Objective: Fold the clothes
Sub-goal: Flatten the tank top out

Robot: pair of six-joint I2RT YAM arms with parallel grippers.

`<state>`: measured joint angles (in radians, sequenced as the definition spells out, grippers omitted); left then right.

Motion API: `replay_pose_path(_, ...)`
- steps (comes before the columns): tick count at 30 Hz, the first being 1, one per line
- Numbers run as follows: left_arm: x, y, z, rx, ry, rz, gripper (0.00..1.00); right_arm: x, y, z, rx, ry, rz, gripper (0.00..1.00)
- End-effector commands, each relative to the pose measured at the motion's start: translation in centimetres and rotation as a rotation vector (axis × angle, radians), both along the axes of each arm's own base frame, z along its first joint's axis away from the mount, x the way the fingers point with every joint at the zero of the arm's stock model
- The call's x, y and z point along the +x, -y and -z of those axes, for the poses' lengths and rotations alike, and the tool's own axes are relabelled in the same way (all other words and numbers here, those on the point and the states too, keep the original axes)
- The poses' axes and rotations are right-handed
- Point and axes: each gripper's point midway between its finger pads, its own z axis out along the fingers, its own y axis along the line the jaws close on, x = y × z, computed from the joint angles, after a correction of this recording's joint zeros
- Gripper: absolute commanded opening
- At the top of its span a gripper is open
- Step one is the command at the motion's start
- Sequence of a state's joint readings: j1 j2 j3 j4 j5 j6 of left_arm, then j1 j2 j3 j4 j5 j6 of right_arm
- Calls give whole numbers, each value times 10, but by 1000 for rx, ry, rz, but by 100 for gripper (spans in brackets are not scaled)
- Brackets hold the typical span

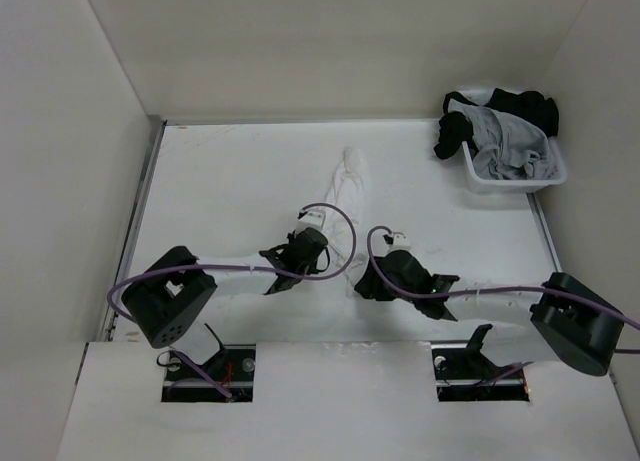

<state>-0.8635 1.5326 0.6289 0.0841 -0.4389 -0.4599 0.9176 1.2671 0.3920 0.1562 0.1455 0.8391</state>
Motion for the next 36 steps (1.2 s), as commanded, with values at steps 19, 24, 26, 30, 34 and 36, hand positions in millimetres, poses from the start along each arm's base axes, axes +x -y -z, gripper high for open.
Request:
replay_pose_path(19, 9, -15, -109, -427, 134, -86, 0, 7, -21, -80, 232, 153, 17, 0)
replay_pose_path(24, 1, -16, -198, -589, 271, -70, 0, 6, 0, -161, 280, 294, 28, 0)
replay_pose_path(26, -6, -16, -244, -659, 340, -42, 0, 5, 13, -200, 284, 365, 41, 0)
replay_pose_path(30, -25, -22, -337, -772, 490, 5, 0, -7, 29, -276, 305, 489, 22, 0)
replay_pose_path(34, -53, -37, -430, -863, 660, 59, 0, -23, 50, -362, 327, 633, 15, 0)
replay_pose_path(36, -67, -46, -471, -900, 735, 78, 0, -32, 62, -406, 344, 707, 18, 0)
